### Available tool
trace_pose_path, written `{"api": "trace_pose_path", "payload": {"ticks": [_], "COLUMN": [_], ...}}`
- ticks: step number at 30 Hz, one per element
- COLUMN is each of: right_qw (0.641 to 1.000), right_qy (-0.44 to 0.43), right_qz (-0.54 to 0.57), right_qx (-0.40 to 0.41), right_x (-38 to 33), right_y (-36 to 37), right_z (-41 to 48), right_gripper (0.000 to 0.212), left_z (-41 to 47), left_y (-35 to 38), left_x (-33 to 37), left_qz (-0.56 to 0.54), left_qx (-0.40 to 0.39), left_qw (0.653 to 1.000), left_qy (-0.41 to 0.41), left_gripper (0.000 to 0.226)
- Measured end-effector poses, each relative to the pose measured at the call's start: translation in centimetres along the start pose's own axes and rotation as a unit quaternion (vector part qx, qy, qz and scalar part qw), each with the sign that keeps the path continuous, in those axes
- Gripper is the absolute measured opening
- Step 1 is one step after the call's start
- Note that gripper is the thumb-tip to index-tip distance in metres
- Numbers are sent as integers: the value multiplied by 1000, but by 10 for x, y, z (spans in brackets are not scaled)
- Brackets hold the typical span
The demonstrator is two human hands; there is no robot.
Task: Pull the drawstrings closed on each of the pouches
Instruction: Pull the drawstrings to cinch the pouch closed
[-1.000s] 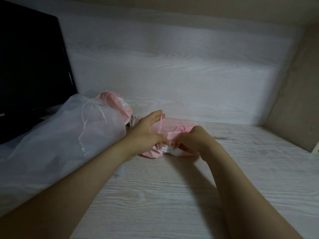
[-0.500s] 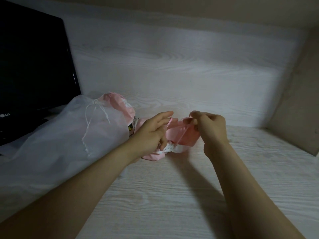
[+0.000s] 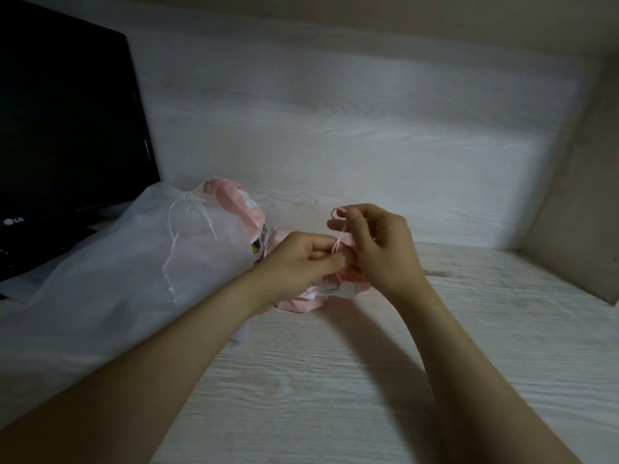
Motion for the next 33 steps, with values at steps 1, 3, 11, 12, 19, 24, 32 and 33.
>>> {"api": "trace_pose_path", "payload": {"ticks": [1, 3, 11, 12, 19, 24, 32, 33], "right_qw": [1000, 998, 989, 988, 972, 978, 948, 961], "right_qy": [5, 17, 44, 40, 48, 80, 199, 187], "right_qz": [-6, 23, 76, 72, 92, 93, 223, 135], "right_qx": [-14, -51, -115, -127, -213, -168, 114, 151], "right_x": [0, 3, -3, -4, -5, 1, 11, 13], "right_y": [0, 1, -2, -3, -6, -5, -26, -27], "right_z": [0, 1, -3, -4, -6, -2, 7, 6], "right_gripper": [31, 32, 48, 49, 54, 40, 18, 18], "left_z": [1, 3, 11, 10, 10, 14, 17, 16], "left_y": [-2, -7, -24, -24, -33, -37, -40, -39], "left_x": [1, 0, -6, -5, -1, -5, -11, -10], "left_qz": [-8, -13, -97, -99, -91, -90, -116, -132], "left_qx": [4, 9, 21, 18, 39, 62, 70, 68], "left_qw": [1000, 1000, 995, 995, 995, 994, 988, 985], "left_qy": [4, 11, -13, -13, -9, -13, -75, -88], "left_gripper": [24, 26, 25, 22, 23, 21, 28, 30]}}
Point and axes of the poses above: each hand's wrist, its own z-axis towards the middle knuckle, its own y-axis out of the palm, x = y × z, the point moved 2 cm from there along z, towards the middle knuckle, and after that the axes turned 12 degrees about -z, right-handed, at the moved point
